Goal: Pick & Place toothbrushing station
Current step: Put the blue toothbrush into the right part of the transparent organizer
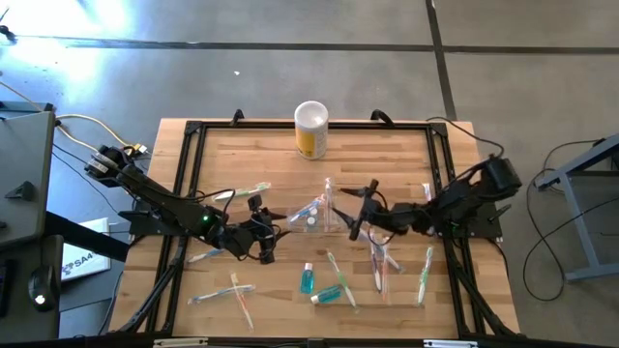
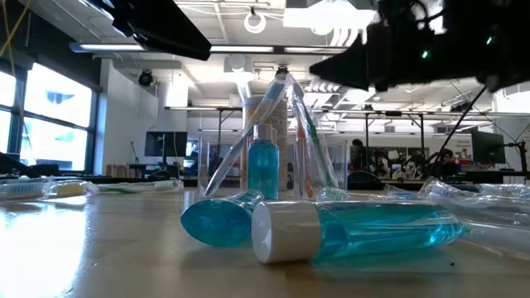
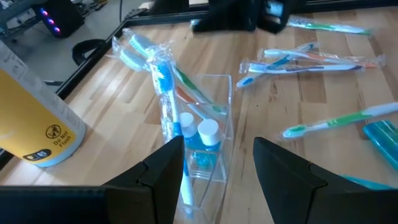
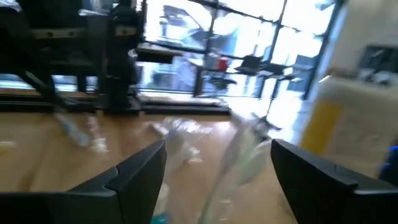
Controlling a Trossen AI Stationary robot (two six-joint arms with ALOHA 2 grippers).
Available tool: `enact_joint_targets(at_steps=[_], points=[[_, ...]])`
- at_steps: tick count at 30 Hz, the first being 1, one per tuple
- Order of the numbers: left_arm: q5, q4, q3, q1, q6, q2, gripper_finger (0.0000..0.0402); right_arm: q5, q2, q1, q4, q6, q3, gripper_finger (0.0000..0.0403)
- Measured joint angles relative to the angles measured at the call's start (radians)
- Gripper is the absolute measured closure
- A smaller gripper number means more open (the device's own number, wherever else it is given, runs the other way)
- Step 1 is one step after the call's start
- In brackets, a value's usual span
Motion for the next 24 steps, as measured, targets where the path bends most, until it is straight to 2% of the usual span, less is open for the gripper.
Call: enact_joint_targets(at_steps=[8,14,17,21,24], points=[[0.004,-0.014,0.001,0.000,-0.019,0.000,0.0215,0.369,-0.224,0.213,-0.135,-0.246,0.001,0.0123],[0.004,-0.007,0.001,0.000,-0.019,0.000,0.0215,0.701,-0.334,0.371,-0.264,-0.260,0.001,0.0128],[0.004,-0.006,0.001,0.000,-0.019,0.000,0.0215,0.764,-0.342,0.440,-0.307,-0.195,0.001,0.0129],[0.004,-0.006,0.001,0.000,-0.023,0.000,0.0215,0.788,-0.341,0.530,-0.365,-0.126,0.001,0.0129],[0.004,-0.006,0.001,0.000,-0.025,0.000,0.0215,0.885,-0.341,0.587,-0.397,-0.084,0.001,0.0129]])
